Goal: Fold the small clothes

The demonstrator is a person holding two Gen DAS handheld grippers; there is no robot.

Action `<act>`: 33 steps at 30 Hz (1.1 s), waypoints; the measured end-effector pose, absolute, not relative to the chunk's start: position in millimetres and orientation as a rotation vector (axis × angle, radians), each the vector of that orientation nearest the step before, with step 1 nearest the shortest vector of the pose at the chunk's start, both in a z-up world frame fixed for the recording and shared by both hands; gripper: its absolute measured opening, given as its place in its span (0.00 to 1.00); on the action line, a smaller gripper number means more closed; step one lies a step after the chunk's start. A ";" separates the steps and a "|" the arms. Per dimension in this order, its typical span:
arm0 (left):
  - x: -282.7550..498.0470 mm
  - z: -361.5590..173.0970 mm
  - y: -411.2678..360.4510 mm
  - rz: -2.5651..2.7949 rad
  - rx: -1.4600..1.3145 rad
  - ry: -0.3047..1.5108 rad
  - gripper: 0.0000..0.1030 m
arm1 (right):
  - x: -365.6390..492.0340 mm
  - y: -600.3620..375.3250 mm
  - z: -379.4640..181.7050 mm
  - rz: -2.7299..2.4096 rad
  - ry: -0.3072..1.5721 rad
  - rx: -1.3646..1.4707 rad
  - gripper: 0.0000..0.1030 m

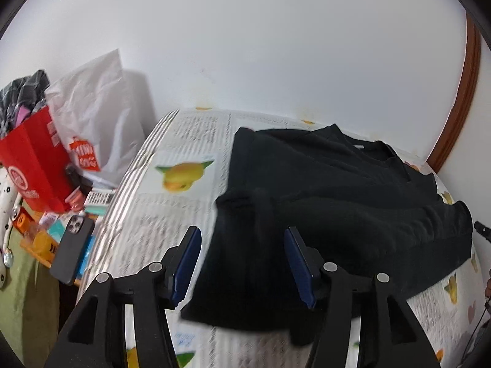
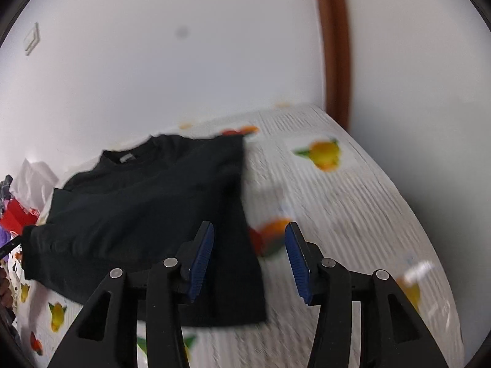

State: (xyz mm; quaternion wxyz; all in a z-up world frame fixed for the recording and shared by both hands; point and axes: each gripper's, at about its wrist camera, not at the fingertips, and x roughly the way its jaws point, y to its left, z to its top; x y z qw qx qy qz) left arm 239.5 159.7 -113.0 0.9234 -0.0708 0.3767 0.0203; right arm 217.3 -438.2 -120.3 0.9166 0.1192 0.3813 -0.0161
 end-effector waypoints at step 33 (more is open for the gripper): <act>145.2 -144.0 149.5 -0.046 -0.253 0.914 0.15 | 173.4 -423.2 -148.7 0.055 0.924 0.223 0.15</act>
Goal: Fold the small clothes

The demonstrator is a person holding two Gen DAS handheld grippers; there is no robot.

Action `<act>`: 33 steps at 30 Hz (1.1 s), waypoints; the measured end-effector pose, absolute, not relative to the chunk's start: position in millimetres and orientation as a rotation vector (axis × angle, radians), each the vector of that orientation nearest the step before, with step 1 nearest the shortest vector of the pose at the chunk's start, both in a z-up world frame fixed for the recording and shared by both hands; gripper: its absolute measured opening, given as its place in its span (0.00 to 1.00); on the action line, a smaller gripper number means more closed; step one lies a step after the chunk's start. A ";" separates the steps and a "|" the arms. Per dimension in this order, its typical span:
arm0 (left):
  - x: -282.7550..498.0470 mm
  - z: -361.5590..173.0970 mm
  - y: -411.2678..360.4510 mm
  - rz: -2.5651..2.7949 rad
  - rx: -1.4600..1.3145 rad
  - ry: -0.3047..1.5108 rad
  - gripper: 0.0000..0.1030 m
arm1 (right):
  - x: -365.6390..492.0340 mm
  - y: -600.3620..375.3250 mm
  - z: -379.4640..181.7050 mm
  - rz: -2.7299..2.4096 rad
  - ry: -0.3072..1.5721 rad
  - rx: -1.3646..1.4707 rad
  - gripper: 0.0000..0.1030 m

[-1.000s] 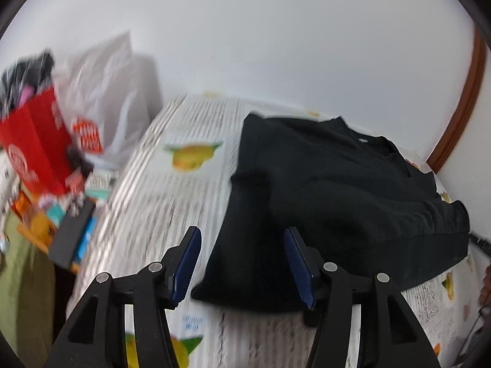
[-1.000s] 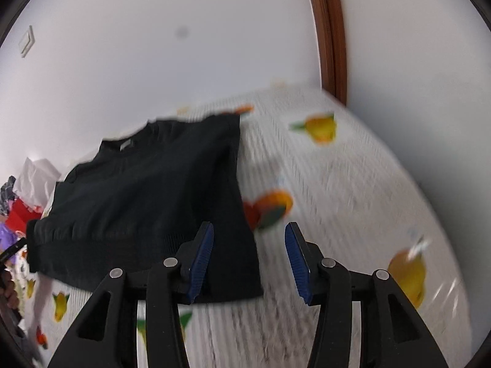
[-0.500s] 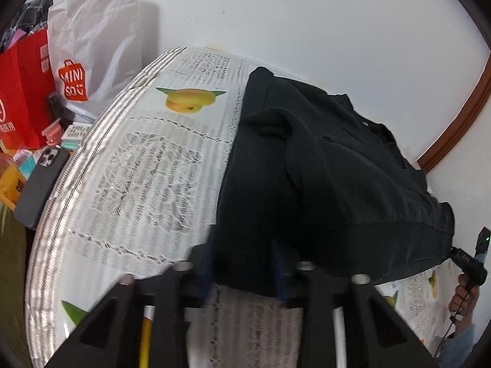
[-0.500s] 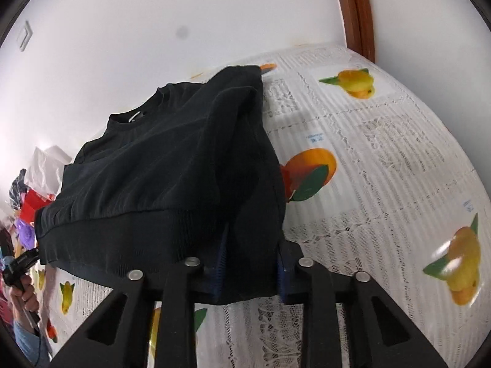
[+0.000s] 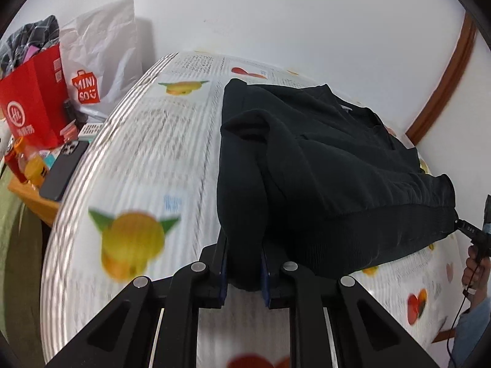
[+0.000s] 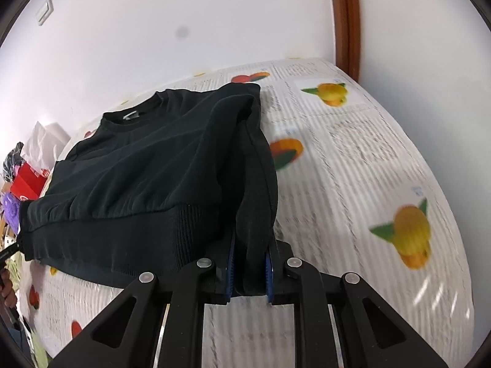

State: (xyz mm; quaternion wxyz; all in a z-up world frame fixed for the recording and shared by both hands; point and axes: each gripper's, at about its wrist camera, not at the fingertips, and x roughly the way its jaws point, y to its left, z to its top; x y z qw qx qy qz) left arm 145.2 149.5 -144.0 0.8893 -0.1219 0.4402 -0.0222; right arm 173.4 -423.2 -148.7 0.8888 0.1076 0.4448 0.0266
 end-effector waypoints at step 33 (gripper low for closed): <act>101.8 -140.2 148.2 -0.099 -0.320 0.890 0.22 | 109.2 -423.9 -127.6 -0.114 0.910 0.108 0.34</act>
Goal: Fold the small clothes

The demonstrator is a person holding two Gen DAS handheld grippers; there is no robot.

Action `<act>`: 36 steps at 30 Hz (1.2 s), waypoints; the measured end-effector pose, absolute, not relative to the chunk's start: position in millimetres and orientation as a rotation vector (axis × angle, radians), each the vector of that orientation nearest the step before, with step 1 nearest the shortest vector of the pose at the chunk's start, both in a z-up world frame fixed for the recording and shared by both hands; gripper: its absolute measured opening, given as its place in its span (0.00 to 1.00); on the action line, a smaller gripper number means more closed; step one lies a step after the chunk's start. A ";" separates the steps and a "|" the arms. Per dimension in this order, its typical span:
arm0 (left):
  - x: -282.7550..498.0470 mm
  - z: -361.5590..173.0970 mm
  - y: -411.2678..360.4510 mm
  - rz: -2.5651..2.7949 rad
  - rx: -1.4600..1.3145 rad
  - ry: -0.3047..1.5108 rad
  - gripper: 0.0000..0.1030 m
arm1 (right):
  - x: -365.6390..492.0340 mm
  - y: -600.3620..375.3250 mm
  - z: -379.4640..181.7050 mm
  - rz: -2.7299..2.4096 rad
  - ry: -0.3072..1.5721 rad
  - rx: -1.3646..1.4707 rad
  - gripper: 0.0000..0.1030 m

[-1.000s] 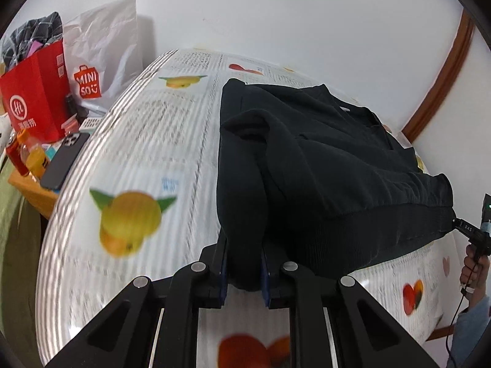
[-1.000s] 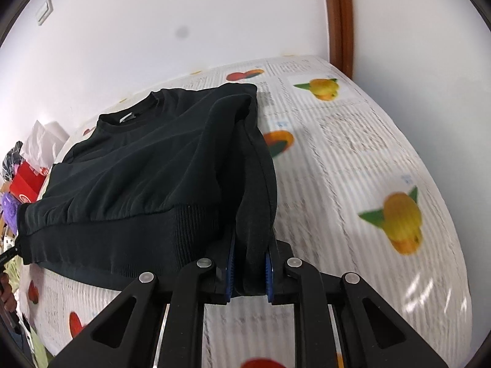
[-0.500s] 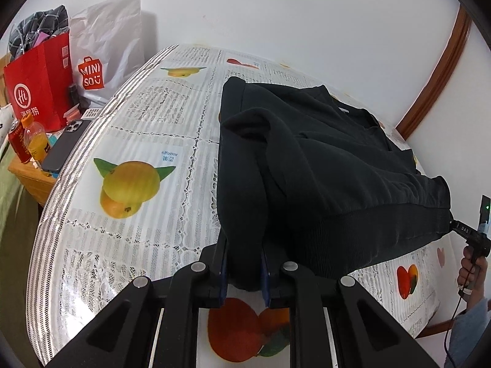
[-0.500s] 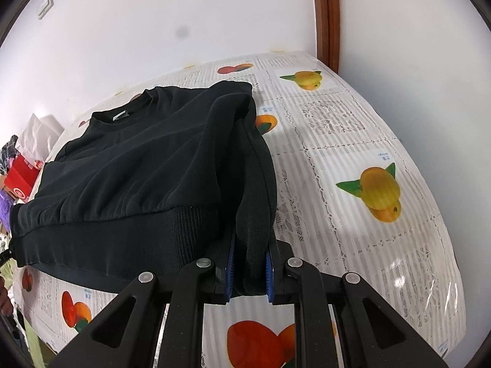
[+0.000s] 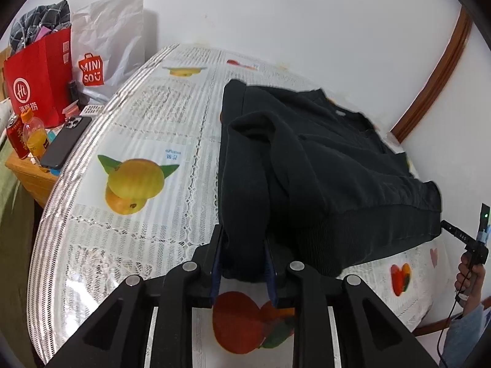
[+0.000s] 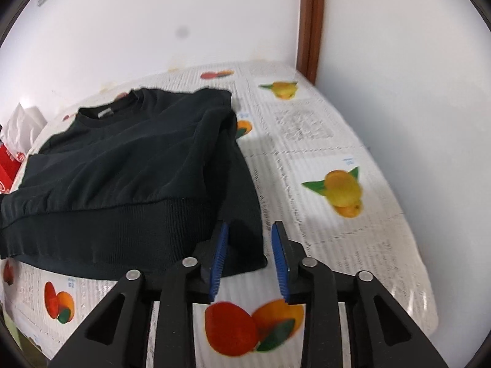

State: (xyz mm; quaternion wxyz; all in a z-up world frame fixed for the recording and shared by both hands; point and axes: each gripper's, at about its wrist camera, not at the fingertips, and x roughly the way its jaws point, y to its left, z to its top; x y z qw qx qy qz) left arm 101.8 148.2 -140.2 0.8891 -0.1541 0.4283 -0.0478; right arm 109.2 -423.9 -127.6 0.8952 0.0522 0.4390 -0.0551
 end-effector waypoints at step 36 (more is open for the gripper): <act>97.6 -111.4 89.4 -0.209 -0.182 0.812 0.46 | 119.6 -377.7 -151.6 0.001 0.857 0.190 0.37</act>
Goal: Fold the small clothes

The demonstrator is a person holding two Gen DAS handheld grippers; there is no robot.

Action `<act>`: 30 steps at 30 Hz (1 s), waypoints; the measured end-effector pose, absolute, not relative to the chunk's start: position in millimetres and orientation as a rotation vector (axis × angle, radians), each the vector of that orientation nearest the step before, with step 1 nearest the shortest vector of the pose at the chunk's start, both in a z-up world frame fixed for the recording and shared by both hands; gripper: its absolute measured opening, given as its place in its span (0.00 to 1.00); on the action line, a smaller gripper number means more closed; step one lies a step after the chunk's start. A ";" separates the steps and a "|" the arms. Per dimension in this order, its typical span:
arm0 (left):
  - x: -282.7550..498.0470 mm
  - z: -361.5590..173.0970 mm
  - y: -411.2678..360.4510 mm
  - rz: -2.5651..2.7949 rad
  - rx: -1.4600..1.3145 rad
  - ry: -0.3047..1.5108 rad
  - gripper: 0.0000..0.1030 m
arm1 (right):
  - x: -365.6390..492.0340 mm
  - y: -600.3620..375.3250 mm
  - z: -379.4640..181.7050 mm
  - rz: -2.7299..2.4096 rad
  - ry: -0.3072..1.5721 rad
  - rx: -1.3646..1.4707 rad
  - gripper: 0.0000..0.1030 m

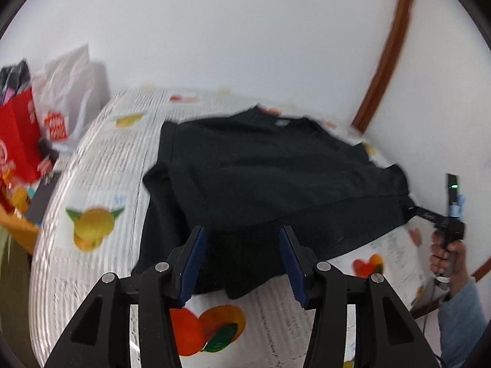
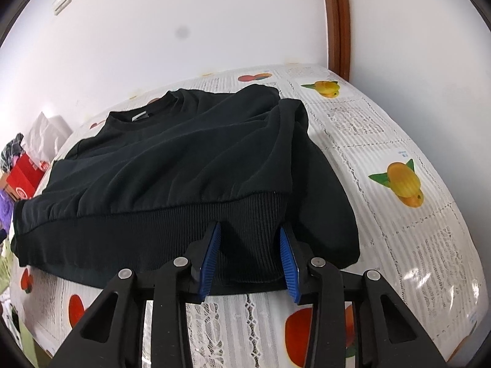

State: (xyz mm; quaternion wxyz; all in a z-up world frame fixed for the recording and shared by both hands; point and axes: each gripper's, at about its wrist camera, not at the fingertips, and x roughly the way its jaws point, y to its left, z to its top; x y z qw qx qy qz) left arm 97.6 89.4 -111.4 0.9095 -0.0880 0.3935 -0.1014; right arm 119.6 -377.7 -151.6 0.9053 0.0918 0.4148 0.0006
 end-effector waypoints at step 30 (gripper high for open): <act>219.7 -80.9 106.3 -0.168 -0.301 0.739 0.06 | 193.2 -395.7 -77.5 0.080 0.642 0.345 0.05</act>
